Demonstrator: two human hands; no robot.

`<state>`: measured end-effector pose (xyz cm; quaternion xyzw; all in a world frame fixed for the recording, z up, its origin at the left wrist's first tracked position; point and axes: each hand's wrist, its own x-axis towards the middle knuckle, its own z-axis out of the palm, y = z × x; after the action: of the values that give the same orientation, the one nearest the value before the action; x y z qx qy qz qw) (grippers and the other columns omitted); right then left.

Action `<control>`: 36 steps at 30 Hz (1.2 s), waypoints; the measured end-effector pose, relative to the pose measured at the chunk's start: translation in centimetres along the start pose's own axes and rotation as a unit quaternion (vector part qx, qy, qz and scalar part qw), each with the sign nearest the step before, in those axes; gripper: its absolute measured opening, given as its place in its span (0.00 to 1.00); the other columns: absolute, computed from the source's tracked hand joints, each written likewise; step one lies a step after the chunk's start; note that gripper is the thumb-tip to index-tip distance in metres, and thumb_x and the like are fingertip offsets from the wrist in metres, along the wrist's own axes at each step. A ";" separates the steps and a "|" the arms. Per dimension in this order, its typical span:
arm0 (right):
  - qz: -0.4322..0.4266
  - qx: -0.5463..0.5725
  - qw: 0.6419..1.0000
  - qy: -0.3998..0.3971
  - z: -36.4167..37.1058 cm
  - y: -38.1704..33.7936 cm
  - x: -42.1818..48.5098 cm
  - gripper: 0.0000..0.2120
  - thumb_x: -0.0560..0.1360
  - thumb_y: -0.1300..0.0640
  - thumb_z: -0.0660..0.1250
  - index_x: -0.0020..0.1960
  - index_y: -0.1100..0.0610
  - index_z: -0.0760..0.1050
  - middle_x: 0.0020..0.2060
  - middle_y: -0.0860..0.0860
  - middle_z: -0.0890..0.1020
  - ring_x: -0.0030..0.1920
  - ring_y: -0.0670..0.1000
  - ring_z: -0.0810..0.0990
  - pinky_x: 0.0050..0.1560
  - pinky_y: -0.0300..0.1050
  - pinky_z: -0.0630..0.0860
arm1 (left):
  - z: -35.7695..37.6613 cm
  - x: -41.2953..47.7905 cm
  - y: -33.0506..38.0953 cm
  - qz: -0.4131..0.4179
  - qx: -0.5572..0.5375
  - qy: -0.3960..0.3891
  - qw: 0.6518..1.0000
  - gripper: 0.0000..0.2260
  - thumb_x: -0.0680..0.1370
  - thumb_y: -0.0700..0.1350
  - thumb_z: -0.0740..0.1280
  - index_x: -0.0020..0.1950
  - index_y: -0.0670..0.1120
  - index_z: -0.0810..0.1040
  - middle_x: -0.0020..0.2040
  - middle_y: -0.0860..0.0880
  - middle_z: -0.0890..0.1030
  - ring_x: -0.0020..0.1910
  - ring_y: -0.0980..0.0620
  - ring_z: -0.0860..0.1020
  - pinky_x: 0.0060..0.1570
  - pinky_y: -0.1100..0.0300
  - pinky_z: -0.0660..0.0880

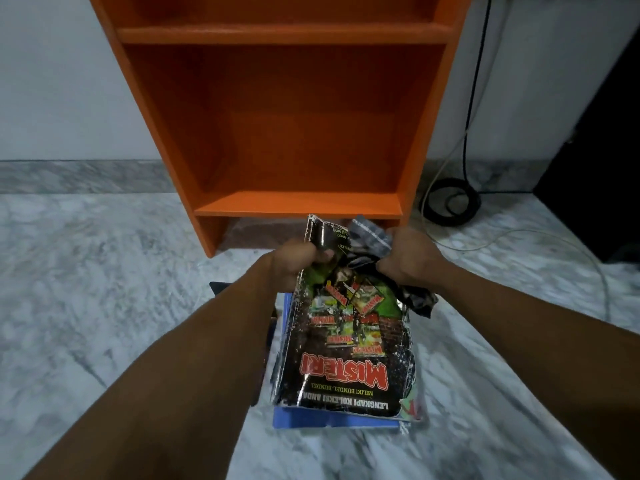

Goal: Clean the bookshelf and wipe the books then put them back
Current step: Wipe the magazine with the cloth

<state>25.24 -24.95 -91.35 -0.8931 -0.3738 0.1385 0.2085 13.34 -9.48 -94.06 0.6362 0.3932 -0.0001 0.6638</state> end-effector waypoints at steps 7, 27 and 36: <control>-0.030 0.256 0.962 0.093 -7.6 -3.3 -1.2 0.15 0.71 0.69 0.66 0.38 0.49 0.68 0.28 0.49 0.71 0.29 0.50 0.69 0.31 0.41 0.65 | -0.8 -4.8 8.9 0.095 -0.073 0.008 0.993 0.11 0.76 0.38 0.69 0.58 0.39 0.76 0.52 0.42 0.83 0.55 0.43 0.80 0.64 0.45 0.72; -0.294 0.113 0.911 0.267 -11.5 -10.8 -1.8 0.24 0.68 0.63 0.68 0.57 0.44 0.65 0.49 0.50 0.75 0.42 0.51 0.75 0.36 0.50 0.76 | -6.7 -7.0 10.7 0.170 -0.198 -0.010 0.965 0.19 0.74 0.44 0.70 0.63 0.39 0.74 0.46 0.41 0.83 0.46 0.41 0.82 0.46 0.46 0.78; -0.545 -0.234 0.805 0.015 0.0 -6.6 -6.4 0.21 0.66 0.53 0.71 0.55 0.43 0.67 0.48 0.48 0.77 0.45 0.49 0.75 0.42 0.42 0.63 | -6.7 -6.4 12.1 0.226 -0.187 0.001 0.956 0.10 0.76 0.44 0.71 0.55 0.41 0.78 0.47 0.43 0.84 0.50 0.42 0.82 0.60 0.40 0.75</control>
<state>16.87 -25.37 -87.61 -0.5657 -0.8172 -0.1031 0.0394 11.49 -4.69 -79.70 0.5732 0.2322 0.2239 0.7532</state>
